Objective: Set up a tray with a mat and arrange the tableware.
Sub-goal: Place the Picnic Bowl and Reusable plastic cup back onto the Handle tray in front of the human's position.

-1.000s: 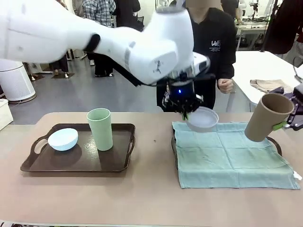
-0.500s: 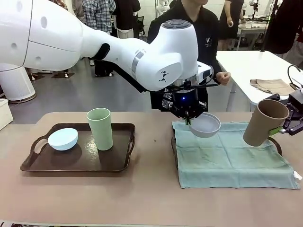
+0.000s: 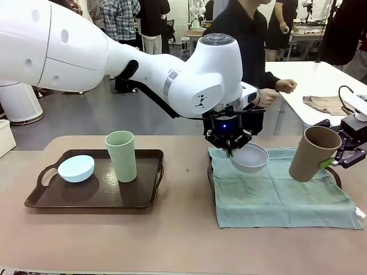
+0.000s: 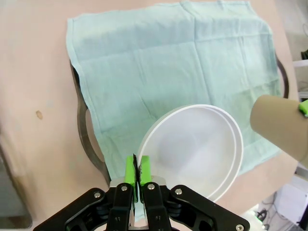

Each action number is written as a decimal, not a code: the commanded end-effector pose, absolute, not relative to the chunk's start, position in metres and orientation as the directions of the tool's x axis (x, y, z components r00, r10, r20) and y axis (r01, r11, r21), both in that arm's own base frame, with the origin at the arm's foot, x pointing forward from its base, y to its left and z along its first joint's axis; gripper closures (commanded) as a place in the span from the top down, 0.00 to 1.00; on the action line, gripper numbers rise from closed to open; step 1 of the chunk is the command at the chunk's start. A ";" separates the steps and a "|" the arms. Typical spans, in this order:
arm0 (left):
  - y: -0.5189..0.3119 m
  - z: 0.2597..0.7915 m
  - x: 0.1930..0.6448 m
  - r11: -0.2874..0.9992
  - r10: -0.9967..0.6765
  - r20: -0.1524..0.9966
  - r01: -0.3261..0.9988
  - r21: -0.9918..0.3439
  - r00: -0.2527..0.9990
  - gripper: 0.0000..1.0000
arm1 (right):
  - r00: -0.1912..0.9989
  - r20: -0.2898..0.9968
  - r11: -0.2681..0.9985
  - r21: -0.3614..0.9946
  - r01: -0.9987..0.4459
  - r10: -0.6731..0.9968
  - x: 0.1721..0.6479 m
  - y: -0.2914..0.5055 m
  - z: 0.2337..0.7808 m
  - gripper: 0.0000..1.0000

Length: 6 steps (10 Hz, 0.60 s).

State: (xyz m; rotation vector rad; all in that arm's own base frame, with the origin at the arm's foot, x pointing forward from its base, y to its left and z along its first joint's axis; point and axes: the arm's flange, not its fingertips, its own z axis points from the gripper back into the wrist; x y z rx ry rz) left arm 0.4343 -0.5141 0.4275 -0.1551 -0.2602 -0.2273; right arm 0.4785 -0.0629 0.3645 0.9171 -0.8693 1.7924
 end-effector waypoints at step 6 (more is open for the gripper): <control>-0.533 0.386 0.444 0.951 -0.267 0.284 0.300 -0.079 0.921 0.04 | -0.255 0.859 -0.309 -0.120 -0.944 0.444 0.507 -0.069 0.316 0.87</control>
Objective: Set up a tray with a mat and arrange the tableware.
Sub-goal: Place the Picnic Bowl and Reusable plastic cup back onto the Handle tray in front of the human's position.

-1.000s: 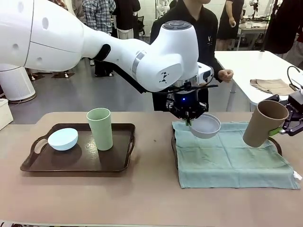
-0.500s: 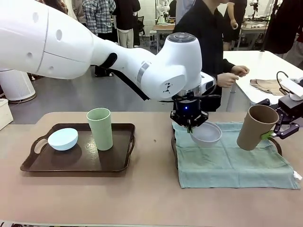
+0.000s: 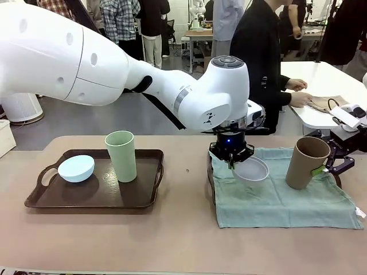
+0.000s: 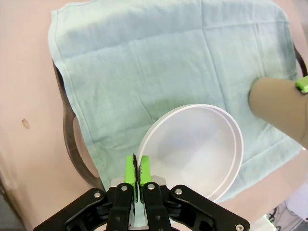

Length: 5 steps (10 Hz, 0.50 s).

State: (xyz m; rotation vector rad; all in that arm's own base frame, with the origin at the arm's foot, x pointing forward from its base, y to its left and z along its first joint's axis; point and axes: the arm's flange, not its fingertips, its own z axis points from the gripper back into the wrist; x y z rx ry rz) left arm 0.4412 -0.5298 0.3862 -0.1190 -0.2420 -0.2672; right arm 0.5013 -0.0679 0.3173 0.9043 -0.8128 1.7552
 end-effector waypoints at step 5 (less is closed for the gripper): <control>-0.535 0.365 0.451 0.943 -0.281 0.249 0.315 -0.106 0.927 0.04 | -0.258 0.867 -0.317 -0.123 -0.940 0.427 0.508 -0.068 0.314 0.87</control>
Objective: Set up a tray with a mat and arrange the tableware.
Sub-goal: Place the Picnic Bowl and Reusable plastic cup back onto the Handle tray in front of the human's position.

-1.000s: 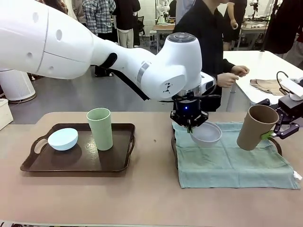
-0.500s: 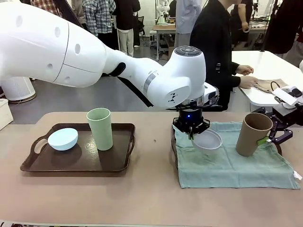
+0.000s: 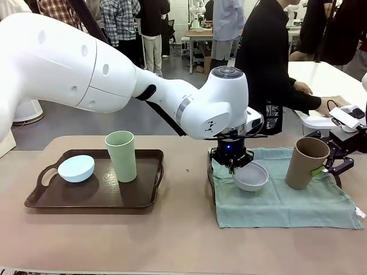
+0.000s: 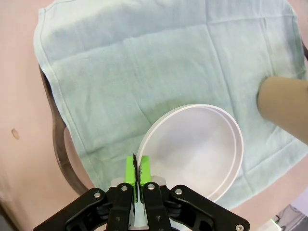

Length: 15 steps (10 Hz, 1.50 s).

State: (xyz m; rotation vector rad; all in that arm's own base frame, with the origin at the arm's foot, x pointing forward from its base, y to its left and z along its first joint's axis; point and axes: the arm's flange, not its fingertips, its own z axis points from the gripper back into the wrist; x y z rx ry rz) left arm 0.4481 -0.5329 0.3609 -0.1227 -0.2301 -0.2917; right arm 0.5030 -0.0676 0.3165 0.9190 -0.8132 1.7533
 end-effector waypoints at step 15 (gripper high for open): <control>-0.510 0.379 0.449 0.946 -0.271 0.178 0.296 -0.130 0.946 0.64 | -0.008 0.834 -0.091 0.051 -0.995 0.551 0.496 -0.135 0.325 1.00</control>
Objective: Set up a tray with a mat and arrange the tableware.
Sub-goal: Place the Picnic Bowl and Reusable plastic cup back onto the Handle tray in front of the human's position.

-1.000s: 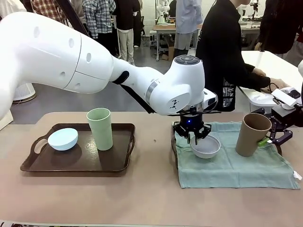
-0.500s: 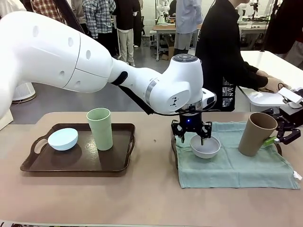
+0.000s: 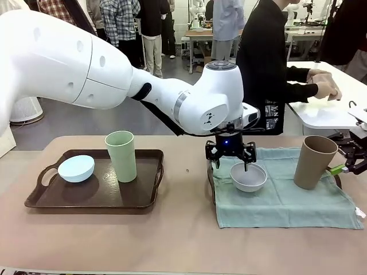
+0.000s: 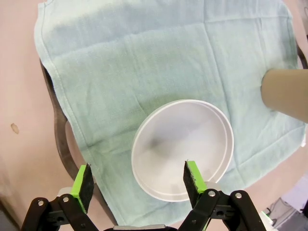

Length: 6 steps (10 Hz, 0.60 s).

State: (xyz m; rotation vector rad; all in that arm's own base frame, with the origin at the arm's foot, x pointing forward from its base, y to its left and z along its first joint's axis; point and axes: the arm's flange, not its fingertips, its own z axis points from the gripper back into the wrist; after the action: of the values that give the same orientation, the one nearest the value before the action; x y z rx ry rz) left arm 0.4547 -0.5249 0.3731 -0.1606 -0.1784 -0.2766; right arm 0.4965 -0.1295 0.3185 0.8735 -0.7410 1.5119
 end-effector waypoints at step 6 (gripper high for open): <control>-0.449 0.457 0.424 0.955 -0.224 0.261 0.265 -0.135 0.939 0.64 | 0.214 0.726 0.152 0.151 -0.977 0.654 0.459 -0.142 0.411 1.00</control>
State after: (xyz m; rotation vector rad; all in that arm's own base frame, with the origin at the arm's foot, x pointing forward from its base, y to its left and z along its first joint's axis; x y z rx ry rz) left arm 0.4448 -0.4770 0.4387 -0.1699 -0.2353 -0.2455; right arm 0.4809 -0.1794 0.3789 0.6715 -0.6117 1.2941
